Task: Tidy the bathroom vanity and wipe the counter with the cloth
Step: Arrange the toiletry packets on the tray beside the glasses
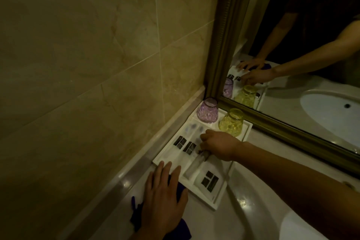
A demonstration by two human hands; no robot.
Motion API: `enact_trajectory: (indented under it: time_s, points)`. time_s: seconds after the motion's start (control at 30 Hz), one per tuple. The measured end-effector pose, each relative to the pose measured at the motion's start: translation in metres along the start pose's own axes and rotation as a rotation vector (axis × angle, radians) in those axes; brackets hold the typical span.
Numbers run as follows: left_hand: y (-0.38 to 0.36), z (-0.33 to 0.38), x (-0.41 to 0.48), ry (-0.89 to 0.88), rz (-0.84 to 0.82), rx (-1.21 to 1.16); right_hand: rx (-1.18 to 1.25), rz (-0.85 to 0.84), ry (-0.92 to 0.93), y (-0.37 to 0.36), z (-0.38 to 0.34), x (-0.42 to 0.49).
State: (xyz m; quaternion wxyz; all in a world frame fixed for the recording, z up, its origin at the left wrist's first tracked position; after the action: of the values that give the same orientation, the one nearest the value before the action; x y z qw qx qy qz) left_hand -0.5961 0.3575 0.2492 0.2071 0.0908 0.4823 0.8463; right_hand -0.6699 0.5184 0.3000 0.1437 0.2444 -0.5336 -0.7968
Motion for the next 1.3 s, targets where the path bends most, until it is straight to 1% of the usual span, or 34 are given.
enact_trajectory:
  time_s: [0.07, 0.13, 0.2, 0.23, 0.3, 0.33, 0.37, 0.4, 0.43, 0.47, 0.5, 0.53, 0.57, 0.6, 0.67, 0.7, 0.77, 0.93, 1.03, 1.17, 1.23, 1.3]
  points:
    - [0.000, -0.001, 0.000, 0.009, 0.009, -0.013, 0.017, 0.081, -0.047, 0.008, 0.007, -0.008]
    - [0.001, -0.003, 0.000, 0.018, 0.029, -0.044, 0.101, 0.161, -0.146, 0.018, 0.018, -0.020]
    - [0.003, -0.003, 0.000, 0.013, 0.052, -0.067, 0.232, 0.241, -0.297, 0.029, 0.032, -0.035]
    - [0.003, -0.003, -0.001, 0.006, 0.058, -0.071, 0.323, 0.291, -0.405, 0.033, 0.040, -0.045]
    - [0.003, -0.003, -0.001, -0.008, 0.064, -0.078, 0.555, 0.374, -0.667, 0.034, 0.054, -0.068]
    - [0.004, -0.002, -0.001, -0.013, 0.070, -0.084, 0.746, 0.398, -0.784, 0.027, 0.057, -0.079]
    - [0.004, -0.002, -0.001, -0.016, 0.073, -0.089, 0.987, 0.414, -0.862, 0.018, 0.053, -0.085]
    - [0.004, -0.002, -0.001, -0.017, 0.074, -0.090, 1.217, 0.428, -0.898, 0.009, 0.045, -0.088]
    - [0.004, -0.001, -0.001, -0.018, 0.073, -0.092, 1.379, 0.447, -0.911, 0.005, 0.038, -0.089]
    - [0.004, -0.001, -0.001, -0.019, 0.074, -0.096, 1.466, 0.463, -0.918, 0.002, 0.032, -0.089]
    - [0.005, 0.000, -0.002, -0.018, 0.072, -0.099, 1.493, 0.481, -0.927, 0.000, 0.028, -0.090]
    - [0.005, 0.000, -0.002, -0.015, 0.068, -0.096, 1.451, 0.513, -0.946, 0.001, 0.027, -0.092]
    - [0.005, -0.001, -0.003, -0.009, 0.062, -0.089, 1.327, 0.549, -0.976, 0.003, 0.029, -0.095]
    - [0.005, -0.001, -0.003, -0.004, 0.058, -0.082, 1.134, 0.583, -0.982, 0.009, 0.032, -0.097]
    - [0.005, -0.001, -0.003, 0.004, 0.049, -0.067, 0.749, 0.614, -0.914, 0.026, 0.030, -0.094]
    - [0.004, -0.001, -0.003, 0.007, 0.041, -0.058, 0.656, 0.607, -0.874, 0.029, 0.027, -0.089]
    - [0.004, -0.001, -0.003, 0.011, 0.033, -0.052, 0.627, 0.546, -0.837, 0.024, 0.024, -0.080]
    - [0.004, -0.003, -0.002, 0.021, 0.035, -0.057, 0.631, 0.375, -0.826, -0.003, 0.016, -0.069]
    - [0.003, -0.004, -0.002, 0.022, 0.036, -0.044, 0.617, 0.348, -0.803, -0.010, 0.013, -0.069]
    - [0.002, -0.005, -0.001, 0.025, 0.041, -0.045, 0.588, 0.282, -0.692, -0.014, 0.006, -0.058]
    - [0.002, -0.005, -0.002, 0.024, 0.044, -0.050, 0.561, 0.272, -0.708, -0.016, 0.008, -0.059]
    - [0.001, -0.005, -0.001, 0.024, 0.044, -0.039, 0.539, 0.297, -0.764, -0.017, 0.014, -0.062]
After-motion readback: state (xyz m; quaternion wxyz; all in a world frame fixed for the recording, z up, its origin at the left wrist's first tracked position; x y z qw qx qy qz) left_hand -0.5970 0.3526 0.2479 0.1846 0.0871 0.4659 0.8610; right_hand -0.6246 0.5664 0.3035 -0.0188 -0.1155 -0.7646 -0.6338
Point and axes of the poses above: each hand's wrist, its own x-axis towards the middle knuckle, its own y-axis out of the back of the hand, z = x × y, the point moved 10 cm from there along x, towards the middle knuckle, and after that the axes turned 15 degrees about -x, right-handed, at the moved point
